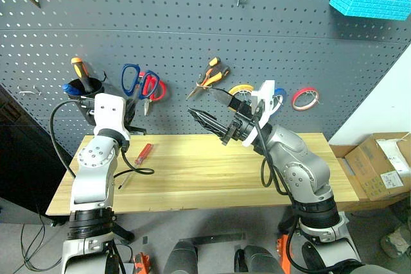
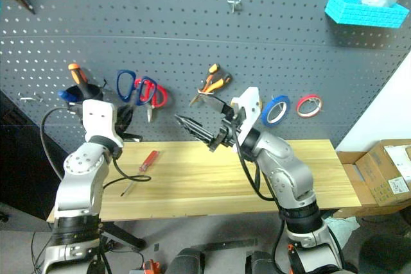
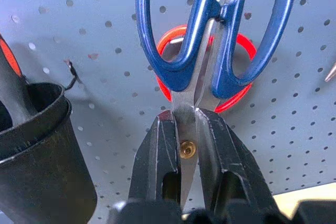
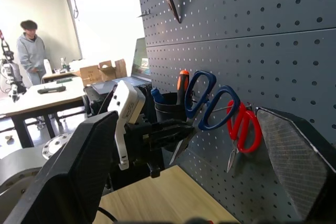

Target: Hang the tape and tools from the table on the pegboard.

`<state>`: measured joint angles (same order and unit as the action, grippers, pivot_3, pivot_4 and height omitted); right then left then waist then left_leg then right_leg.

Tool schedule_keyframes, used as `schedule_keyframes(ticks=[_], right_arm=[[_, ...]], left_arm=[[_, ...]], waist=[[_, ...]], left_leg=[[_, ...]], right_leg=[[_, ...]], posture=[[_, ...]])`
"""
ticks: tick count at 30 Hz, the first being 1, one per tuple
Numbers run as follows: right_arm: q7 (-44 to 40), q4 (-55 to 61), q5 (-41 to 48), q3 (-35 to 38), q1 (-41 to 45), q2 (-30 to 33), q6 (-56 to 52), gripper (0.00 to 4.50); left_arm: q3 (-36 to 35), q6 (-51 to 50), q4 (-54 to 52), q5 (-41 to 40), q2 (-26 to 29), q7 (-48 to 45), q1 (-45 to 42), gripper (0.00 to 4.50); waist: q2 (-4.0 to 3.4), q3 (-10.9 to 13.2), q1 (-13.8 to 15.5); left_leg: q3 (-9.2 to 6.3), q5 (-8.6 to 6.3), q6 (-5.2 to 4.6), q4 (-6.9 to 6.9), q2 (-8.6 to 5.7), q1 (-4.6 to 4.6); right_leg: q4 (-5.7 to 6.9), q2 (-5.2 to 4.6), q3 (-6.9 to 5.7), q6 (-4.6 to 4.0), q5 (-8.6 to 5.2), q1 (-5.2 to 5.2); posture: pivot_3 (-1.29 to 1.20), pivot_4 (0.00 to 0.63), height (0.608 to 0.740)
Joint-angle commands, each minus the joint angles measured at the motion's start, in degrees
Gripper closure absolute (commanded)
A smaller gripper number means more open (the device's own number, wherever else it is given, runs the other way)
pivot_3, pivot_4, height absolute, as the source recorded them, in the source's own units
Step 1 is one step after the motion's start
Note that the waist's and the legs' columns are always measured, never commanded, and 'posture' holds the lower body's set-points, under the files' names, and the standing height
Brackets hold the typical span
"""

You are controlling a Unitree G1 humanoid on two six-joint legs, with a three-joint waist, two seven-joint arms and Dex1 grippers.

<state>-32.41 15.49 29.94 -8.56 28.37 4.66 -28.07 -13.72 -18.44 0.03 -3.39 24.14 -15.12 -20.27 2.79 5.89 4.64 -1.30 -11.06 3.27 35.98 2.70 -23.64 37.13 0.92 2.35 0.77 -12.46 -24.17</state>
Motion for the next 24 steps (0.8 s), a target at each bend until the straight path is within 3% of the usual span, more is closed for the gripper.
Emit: schedule_keyframes(ticks=[1, 24], right_arm=[[0.46, 2.74, -0.06, 0.81, 0.25, 0.47, 1.17, 0.00], [1.21, 4.52, -0.69, -0.38, -2.15, 1.03, 0.83, 0.00]], left_arm=[[0.68, 0.87, 0.27, -0.93, 0.71, -1.27, -1.49, 4.29], [0.82, -3.04, -8.35, -4.67, -1.84, -1.57, 4.17, 4.29]], waist=[[0.01, -0.09, -0.03], [0.00, -0.25, -0.32]], left_leg=[[0.01, 0.00, 0.00, 0.01, 0.00, 0.02], [0.10, 0.00, 0.00, 0.02, 0.01, 0.21]], right_leg=[[0.00, 0.00, 0.02, 0.00, 0.00, 0.02], [0.06, 0.00, 0.12, -0.22, -0.13, 0.12]], posture=[[0.19, 0.019, 0.740], [0.19, 0.031, 0.740]])
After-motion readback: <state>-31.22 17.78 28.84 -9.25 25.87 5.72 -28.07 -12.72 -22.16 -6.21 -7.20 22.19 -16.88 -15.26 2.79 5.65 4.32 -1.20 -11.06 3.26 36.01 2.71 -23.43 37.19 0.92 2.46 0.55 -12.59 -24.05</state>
